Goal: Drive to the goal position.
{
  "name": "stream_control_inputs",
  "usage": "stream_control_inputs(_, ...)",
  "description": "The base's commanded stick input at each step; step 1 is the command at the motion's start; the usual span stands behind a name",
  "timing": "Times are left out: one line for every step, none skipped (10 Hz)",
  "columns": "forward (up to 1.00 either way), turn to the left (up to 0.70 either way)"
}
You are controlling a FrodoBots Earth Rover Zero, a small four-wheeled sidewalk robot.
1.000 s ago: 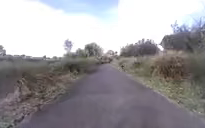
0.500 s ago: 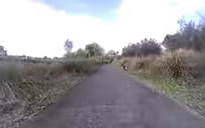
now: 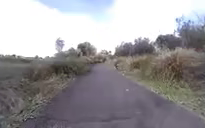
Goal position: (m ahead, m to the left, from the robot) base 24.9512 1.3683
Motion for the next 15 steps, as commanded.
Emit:
stream_control_inputs(0.85, 0.0)
stream_control_inputs(0.85, 0.0)
stream_control_inputs(0.85, 0.0)
stream_control_inputs(0.85, 0.0)
stream_control_inputs(0.85, 0.0)
stream_control_inputs(0.85, 0.0)
stream_control_inputs(0.85, 0.0)
stream_control_inputs(0.85, 0.0)
stream_control_inputs(0.85, 0.0)
stream_control_inputs(0.85, 0.0)
stream_control_inputs(0.85, 0.0)
stream_control_inputs(0.85, 0.0)
stream_control_inputs(0.85, 0.0)
stream_control_inputs(0.85, 0.0)
stream_control_inputs(0.85, 0.0)
